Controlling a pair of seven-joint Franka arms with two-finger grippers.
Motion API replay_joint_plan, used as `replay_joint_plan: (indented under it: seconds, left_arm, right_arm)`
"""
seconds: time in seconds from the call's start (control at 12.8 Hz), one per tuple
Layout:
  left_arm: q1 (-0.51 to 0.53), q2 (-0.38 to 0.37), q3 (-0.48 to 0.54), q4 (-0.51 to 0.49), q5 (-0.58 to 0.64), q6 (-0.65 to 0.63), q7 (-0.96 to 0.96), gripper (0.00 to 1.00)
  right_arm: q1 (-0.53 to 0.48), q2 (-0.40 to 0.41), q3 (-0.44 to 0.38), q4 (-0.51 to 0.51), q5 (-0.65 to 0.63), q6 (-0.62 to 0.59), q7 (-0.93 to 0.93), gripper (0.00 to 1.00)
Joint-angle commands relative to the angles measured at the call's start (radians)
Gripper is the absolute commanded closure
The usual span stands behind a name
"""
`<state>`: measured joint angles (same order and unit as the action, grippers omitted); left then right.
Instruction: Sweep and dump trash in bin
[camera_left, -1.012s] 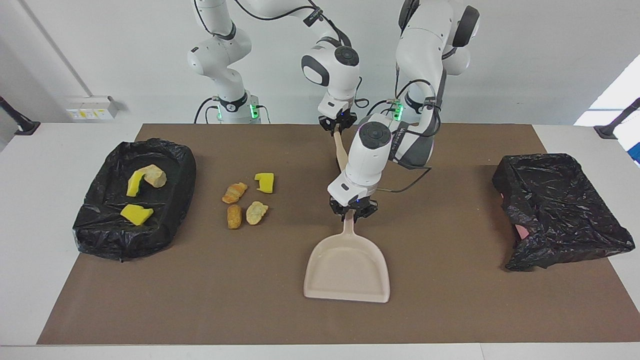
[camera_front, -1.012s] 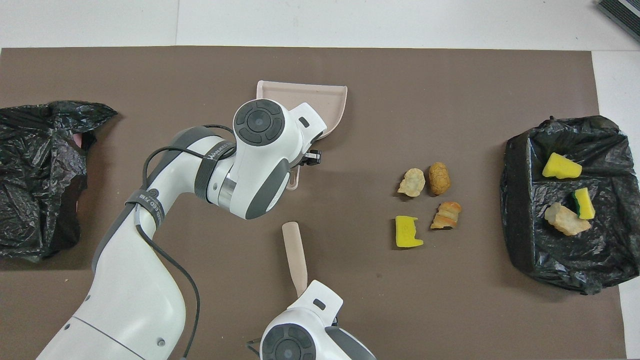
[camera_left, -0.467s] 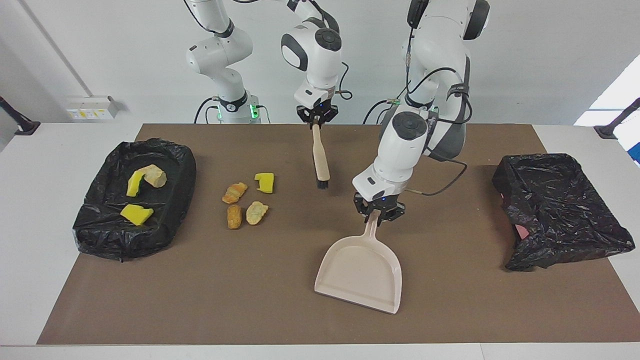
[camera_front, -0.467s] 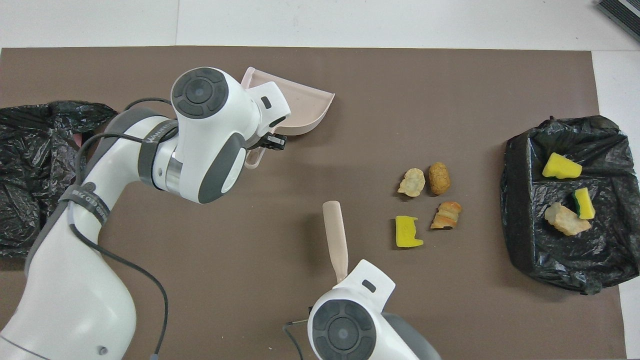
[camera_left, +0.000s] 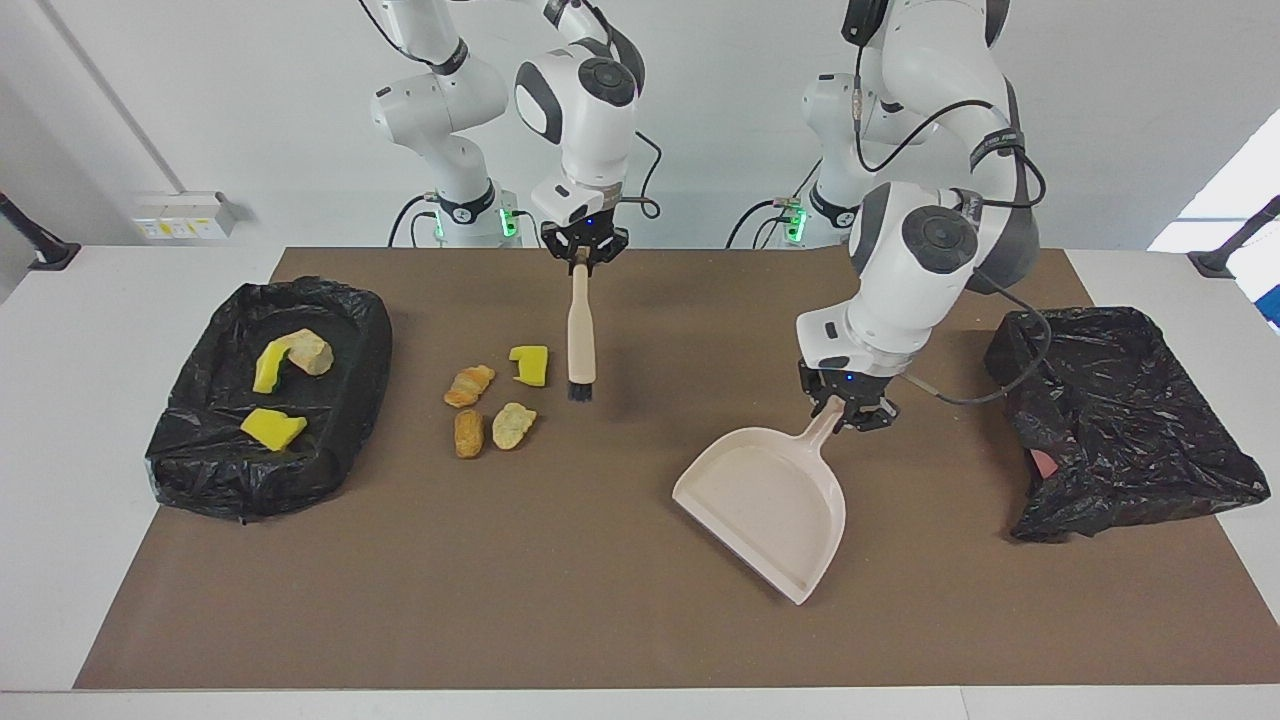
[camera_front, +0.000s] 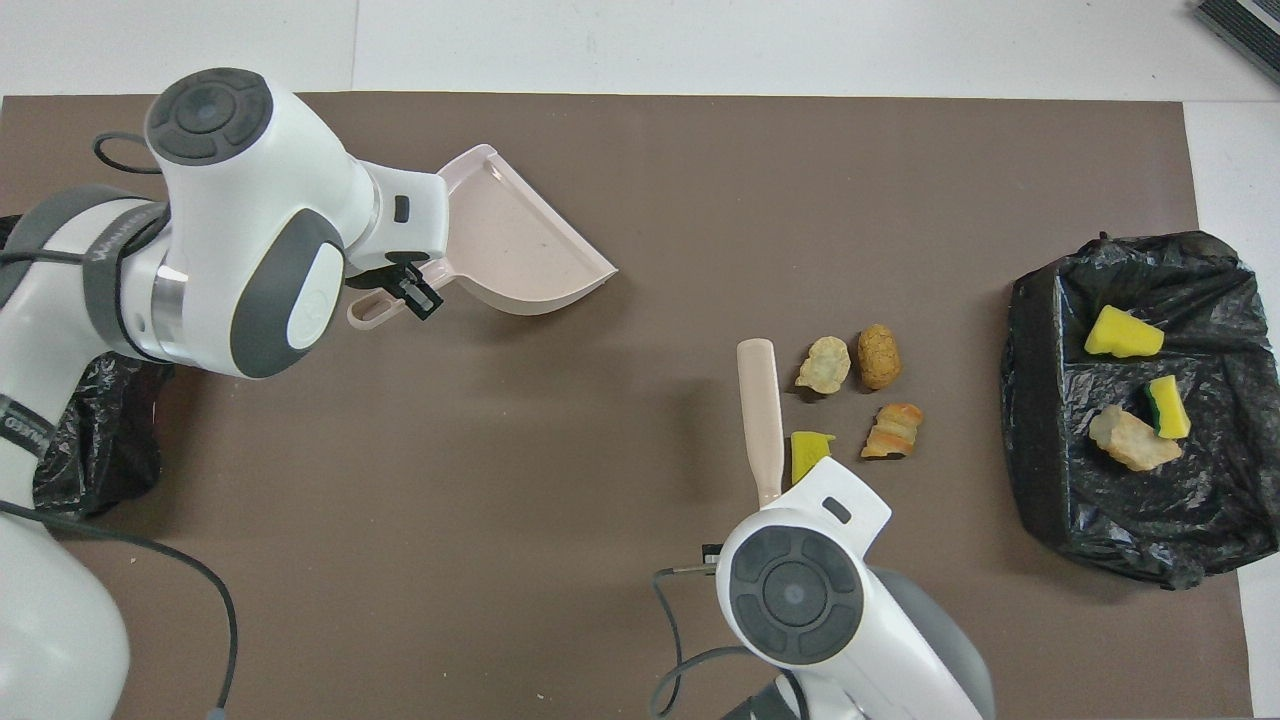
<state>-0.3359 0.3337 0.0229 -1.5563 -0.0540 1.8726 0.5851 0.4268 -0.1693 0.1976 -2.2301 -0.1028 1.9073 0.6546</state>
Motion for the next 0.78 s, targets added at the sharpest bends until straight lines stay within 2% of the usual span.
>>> replay_joint_plan:
  seconds: [0.0,0.16,0.31,0.39,0.47,0.7]
  left_arm:
    - [0.047,-0.082,-0.008,-0.053,-0.004,-0.073,0.241,1.0]
    - [0.075,-0.102,-0.008,-0.082,-0.004,-0.119,0.451,1.0]
    - [0.077,-0.131,-0.008,-0.139,-0.003,-0.104,0.682,1.0]
    - [0.066,-0.154,-0.006,-0.174,-0.001,-0.095,0.743,1.0]
    - [0.058,-0.177,-0.008,-0.224,0.002,-0.058,0.786,1.0]
    - [-0.006,-0.304,-0.011,-0.481,-0.003,0.206,0.785,1.0]
  right_arm:
    - [-0.158,0.017,0.009,-0.01,-0.089,-0.01,-0.122,1.0]
    - [-0.265,0.019,0.011,-0.037,-0.152,-0.007,-0.2,1.0]
    - [-0.337,0.022,0.011,-0.046,-0.159,-0.001,-0.269,1.0]
    - [-0.371,0.024,0.011,-0.066,-0.204,0.004,-0.311,1.0]
    - [-0.384,0.04,0.011,-0.086,-0.266,0.004,-0.316,1.0]
    - [-0.372,0.047,0.016,-0.154,-0.284,0.062,-0.297,1.0]
